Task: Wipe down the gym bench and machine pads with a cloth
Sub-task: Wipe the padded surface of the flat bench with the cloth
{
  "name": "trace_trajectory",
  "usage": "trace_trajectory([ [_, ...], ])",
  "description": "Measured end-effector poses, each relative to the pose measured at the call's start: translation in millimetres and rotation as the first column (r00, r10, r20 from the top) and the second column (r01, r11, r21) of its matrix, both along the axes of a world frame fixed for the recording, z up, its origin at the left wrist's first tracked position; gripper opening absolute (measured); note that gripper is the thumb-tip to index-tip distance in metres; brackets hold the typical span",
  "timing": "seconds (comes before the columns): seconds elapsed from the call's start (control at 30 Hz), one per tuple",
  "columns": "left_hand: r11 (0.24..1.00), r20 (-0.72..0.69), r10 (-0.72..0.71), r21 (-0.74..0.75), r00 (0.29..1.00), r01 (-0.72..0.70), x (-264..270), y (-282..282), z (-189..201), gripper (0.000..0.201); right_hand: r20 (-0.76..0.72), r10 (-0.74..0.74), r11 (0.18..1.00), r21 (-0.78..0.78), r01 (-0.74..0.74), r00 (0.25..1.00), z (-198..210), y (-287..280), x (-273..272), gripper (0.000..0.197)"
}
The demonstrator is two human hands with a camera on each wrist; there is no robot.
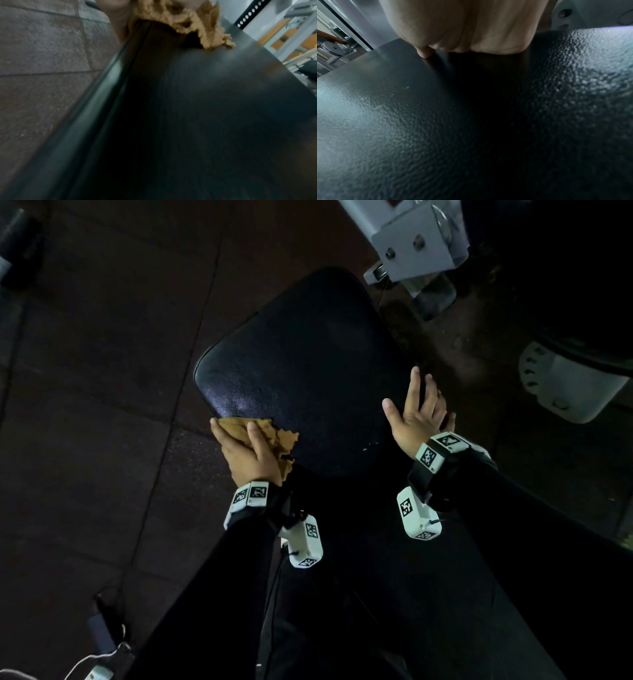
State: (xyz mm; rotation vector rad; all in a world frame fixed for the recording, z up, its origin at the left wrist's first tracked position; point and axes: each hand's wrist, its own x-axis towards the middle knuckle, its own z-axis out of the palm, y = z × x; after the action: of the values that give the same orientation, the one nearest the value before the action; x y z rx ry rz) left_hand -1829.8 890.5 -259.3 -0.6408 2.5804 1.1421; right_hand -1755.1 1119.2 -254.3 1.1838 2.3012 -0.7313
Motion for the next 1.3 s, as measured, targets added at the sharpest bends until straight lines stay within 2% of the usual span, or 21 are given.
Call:
trace_trajectory([
  [0.07, 1.000, -0.004, 0.011, -0.029, 1.000, -0.011, 3, 2, 1, 0.065, 0.000, -0.006, 1.000, -0.003, 0.006, 1.000, -1, 0, 0, 0.072],
  [0.17, 0.997, 0.017, 0.042, -0.061, 0.999, -0.041, 37, 10, 5, 0.063, 0.007, -0.008, 1.000, -0.009, 0.008, 1.000, 0, 1, -1, 0.072],
  [0.27, 0.997, 0.087, 0.063, -0.046, 0.994, -0.060, 72, 15, 10, 0.064, 0.011, -0.009, 1.000, -0.009, 0.009, 1.000, 1, 0, -1, 0.072],
  [0.33, 0.999, 0.093, 0.039, -0.034, 0.995, -0.036, 73, 12, 10, 0.065, 0.011, -0.011, 1.000, -0.011, 0.011, 1.000, 2, 0, -1, 0.072],
  [0.5, 0.990, -0.036, -0.085, -0.114, 0.996, 0.080, 5, 8, 6, 0.071, 0.029, -0.005, 1.000, -0.017, 0.006, 1.000, 6, 0, -2, 0.071],
  [0.63, 0.960, -0.036, -0.154, -0.243, 0.987, 0.140, -71, 7, 5, 0.071, 0.063, -0.007, 0.999, -0.053, 0.010, 0.998, 9, 1, -3, 0.071],
  [0.8, 0.828, 0.100, -0.404, -0.381, 0.909, 0.410, -129, 0, 8, 0.064, 0.093, 0.005, 0.997, -0.081, 0.003, 0.996, 9, 3, -4, 0.071],
  [1.0, 0.633, 0.294, -0.533, -0.483, 0.793, 0.605, -169, 35, 21, 0.059, 0.068, -0.009, 0.998, -0.063, 0.013, 0.998, 4, 2, -3, 0.072],
  [1.13, 0.509, 0.317, -0.685, -0.437, 0.656, 0.742, -181, 102, 22, 0.059, 0.089, -0.018, 0.997, -0.069, 0.024, 0.996, 4, 2, -3, 0.070],
  [1.23, 0.473, 0.319, -0.737, -0.388, 0.596, 0.791, -182, 143, 22, 0.062, 0.099, -0.034, 0.996, -0.079, 0.042, 0.994, 4, 2, -5, 0.068],
  [1.3, 0.465, 0.309, -0.757, -0.365, 0.576, 0.807, -184, 147, 22, 0.064, 0.107, -0.037, 0.995, -0.087, 0.047, 0.994, 5, 2, -5, 0.068],
])
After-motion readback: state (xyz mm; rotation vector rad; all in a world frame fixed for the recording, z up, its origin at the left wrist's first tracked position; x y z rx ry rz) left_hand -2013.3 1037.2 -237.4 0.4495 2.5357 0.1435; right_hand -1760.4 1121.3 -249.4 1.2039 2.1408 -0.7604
